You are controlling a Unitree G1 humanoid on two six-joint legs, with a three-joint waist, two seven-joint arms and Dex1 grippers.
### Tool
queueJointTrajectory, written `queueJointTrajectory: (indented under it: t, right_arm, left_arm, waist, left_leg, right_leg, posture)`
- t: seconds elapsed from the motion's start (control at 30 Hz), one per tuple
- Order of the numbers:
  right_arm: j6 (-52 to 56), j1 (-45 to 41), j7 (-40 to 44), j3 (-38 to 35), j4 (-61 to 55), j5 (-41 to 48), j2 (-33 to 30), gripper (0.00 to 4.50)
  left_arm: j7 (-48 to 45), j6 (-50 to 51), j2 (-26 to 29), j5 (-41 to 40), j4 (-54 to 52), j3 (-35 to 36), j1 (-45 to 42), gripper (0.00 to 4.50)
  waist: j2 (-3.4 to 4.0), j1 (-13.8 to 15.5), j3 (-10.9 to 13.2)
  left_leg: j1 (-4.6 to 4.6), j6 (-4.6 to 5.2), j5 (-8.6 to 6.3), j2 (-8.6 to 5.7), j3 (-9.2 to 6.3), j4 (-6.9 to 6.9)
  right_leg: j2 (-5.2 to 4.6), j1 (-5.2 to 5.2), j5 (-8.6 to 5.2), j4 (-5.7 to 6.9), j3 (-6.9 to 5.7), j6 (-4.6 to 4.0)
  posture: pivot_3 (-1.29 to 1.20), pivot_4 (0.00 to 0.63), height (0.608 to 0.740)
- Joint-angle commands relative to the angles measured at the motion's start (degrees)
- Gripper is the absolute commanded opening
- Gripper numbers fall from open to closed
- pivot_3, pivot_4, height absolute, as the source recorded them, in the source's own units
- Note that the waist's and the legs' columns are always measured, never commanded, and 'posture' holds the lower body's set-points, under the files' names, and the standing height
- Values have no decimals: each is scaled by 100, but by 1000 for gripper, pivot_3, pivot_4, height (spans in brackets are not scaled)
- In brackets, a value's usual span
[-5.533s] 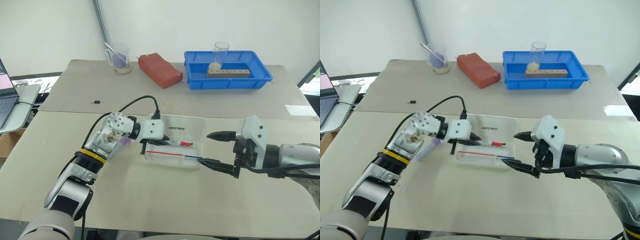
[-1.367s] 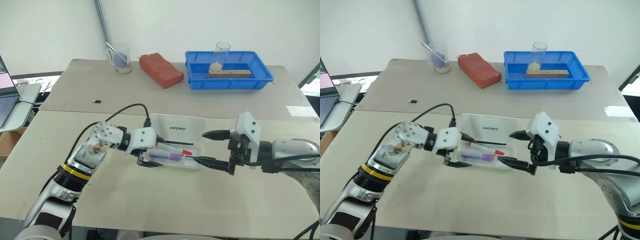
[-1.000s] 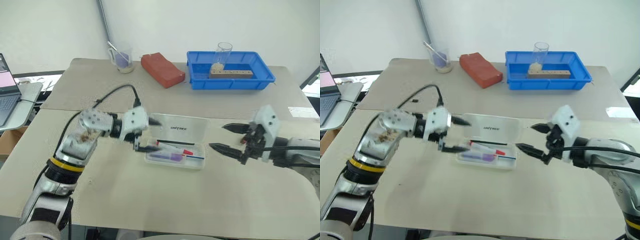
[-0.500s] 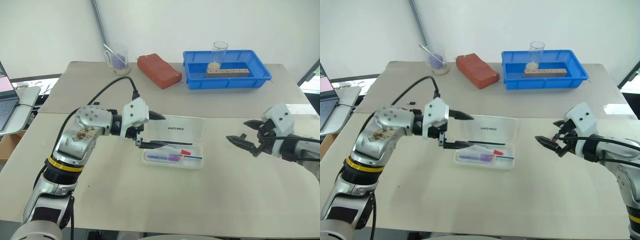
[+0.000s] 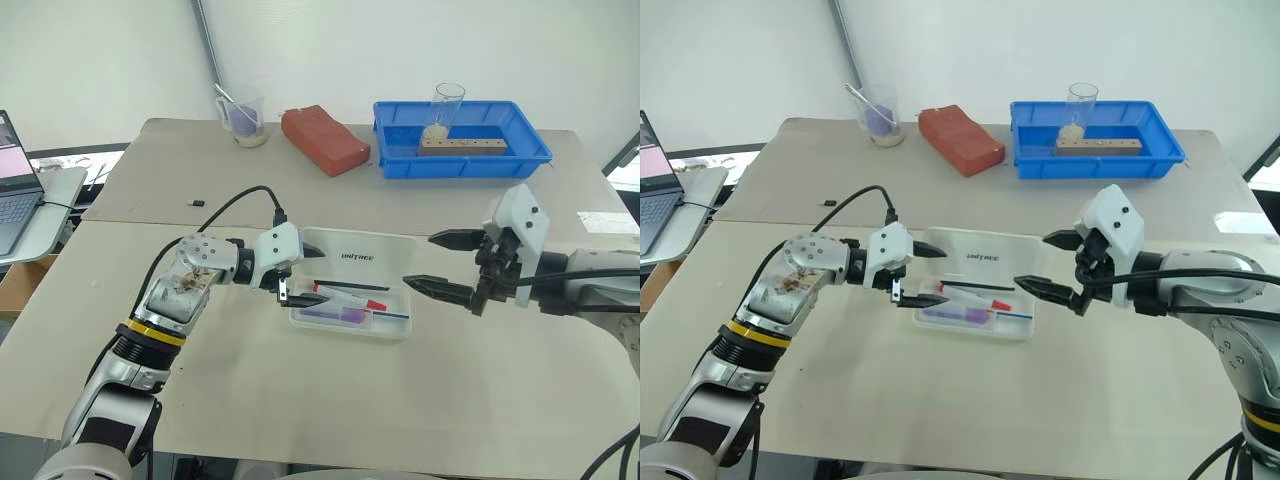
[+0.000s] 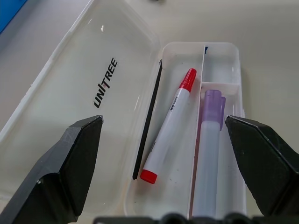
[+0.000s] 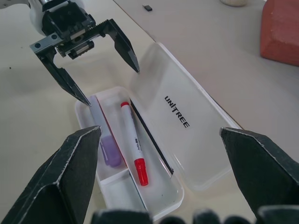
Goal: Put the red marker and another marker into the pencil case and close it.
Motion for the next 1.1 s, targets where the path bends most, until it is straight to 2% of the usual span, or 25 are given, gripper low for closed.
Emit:
queueJointTrajectory:
  t: [0.03,0.23,0.27,0.33,0.53,0.6,1.1]
  right_arm:
    - [-359,390,72,-306,36,-313,-130,4500]
    - [-623,653,102,-299,20,-450,-22,4500]
    - [-640,665,95,-291,5,-458,-8,4500]
    - [-666,679,91,-287,-8,-462,0,4500]
    - [-694,701,88,-298,-20,-456,26,4500]
    - [-701,711,98,-303,-22,-451,29,4500]
    - [-592,613,24,-272,-120,-383,49,4500]
  left_arm:
    - [-182,-128,100,27,-43,-16,-84,4462]
    - [-94,-445,-56,297,284,-175,-13,4462]
    - [-87,-499,-78,325,313,-188,5,4217]
    - [-89,-550,-101,353,351,-197,13,3637]
    - [-18,-582,-115,413,522,-152,-49,730]
    - [-36,-581,-101,398,502,-159,-35,77]
    - [-325,-563,162,532,101,-395,323,77]
  waist:
    - [-1,2,0]
    - [-3,-24,2]
    - [-4,-24,3]
    - [-4,-24,3]
    - [-4,-18,3]
    - [-4,-18,3]
    - [-2,-15,1]
  left_leg:
    - [0,0,0,0,0,2]
    - [1,0,0,0,-1,12]
    - [0,0,0,0,-1,12]
    - [0,0,0,0,-1,12]
    - [-1,0,0,0,-2,15]
    - [-1,0,0,0,-2,15]
    - [-1,0,0,0,-2,15]
  right_leg:
    - [0,0,0,1,0,0]
    - [2,2,0,5,1,2]
    - [2,2,0,4,1,2]
    - [3,2,0,3,2,2]
    - [2,3,0,5,1,2]
    - [2,3,0,4,1,2]
    - [2,4,0,5,0,2]
  posture:
    - [0,150,740]
    - [0,150,740]
    - [0,150,740]
    - [0,150,740]
    - [0,150,740]
    - [0,150,740]
    - [0,150,740]
